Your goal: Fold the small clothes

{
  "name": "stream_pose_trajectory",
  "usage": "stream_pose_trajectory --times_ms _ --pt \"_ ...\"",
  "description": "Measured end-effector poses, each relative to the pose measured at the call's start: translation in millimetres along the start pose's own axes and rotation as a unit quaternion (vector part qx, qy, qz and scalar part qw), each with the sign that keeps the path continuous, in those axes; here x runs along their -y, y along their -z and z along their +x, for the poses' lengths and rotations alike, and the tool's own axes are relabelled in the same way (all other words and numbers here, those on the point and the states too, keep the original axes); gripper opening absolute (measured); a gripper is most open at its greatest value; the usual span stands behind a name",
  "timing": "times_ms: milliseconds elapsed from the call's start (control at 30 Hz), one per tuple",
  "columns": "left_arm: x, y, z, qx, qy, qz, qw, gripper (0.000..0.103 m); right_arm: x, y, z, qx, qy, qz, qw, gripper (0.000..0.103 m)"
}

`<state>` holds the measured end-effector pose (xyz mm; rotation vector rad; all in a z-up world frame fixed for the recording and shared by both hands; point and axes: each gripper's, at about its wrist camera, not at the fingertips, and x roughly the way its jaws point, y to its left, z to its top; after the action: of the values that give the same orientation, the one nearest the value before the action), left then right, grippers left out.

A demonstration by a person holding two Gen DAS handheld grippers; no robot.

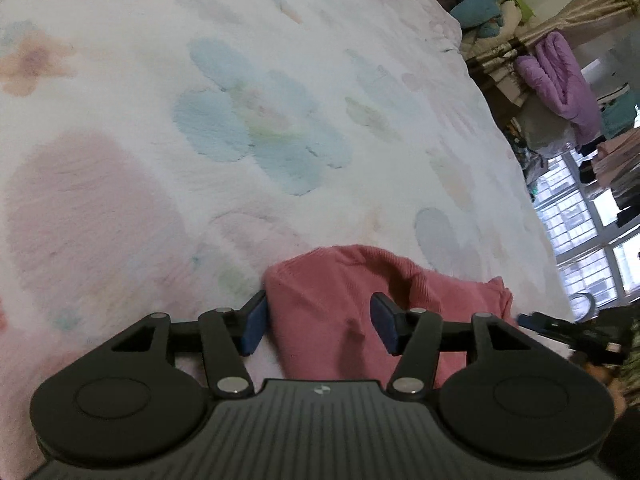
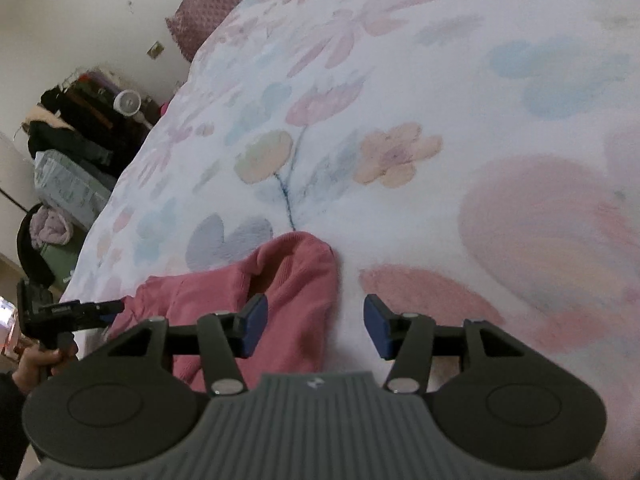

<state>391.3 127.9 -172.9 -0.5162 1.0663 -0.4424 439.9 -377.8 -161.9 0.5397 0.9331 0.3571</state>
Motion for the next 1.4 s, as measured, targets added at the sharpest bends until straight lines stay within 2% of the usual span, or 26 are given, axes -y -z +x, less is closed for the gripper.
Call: stream_pose_trajectory --times_ms 233,367,400,433,500,600,733,1000,1400 --pt "-9.5 -3.3 5.4 0.008 0.049 -0.004 0.9988 0.063 2.8 -26.4 41.0 -0.001 -0.027 -0.008 1.000 0.051" --pt "-12.5 -3.3 8.0 0.009 0.072 -0.006 0.9973 0.060 6.2 -36.7 57.1 -0.019 -0.051 -0.002 0.999 0.051" --pt "-12.3 -3.5 9.3 0.008 0.072 -0.005 0.9973 0.052 4.0 -37.9 61.1 -0.026 -0.051 -0.011 0.998 0.049" --pt "-11.3 -3.7 9.9 0.011 0.067 0.001 0.9977 0.032 0.3 -38.3 63.8 -0.032 -0.047 -0.025 0.998 0.043" --pt "-10.1 -4.2 13.2 0.001 0.043 0.010 0.9990 0.007 -5.7 -38.9 69.0 -0.041 -0.039 -0.047 0.997 0.004" --pt "-11.0 -2.5 7.9 0.014 0.047 0.003 0.9988 0.007 -7.9 -37.8 68.3 -0.033 -0.033 -0.048 0.998 0.004" --pt "-5.4 0.4 -11.4 0.043 0.070 0.007 0.9966 0.007 -8.3 -35.0 51.4 -0.003 -0.053 -0.041 0.998 0.004" --pt "10.7 16.1 -48.0 0.048 0.094 0.016 0.9942 0.006 -27.3 -26.5 3.4 0.021 -0.083 -0.044 0.995 0.004" --pt "34.6 69.9 -108.6 0.062 0.099 0.022 0.9929 0.006 -57.0 26.2 -82.9 0.029 -0.105 -0.058 0.992 0.004"
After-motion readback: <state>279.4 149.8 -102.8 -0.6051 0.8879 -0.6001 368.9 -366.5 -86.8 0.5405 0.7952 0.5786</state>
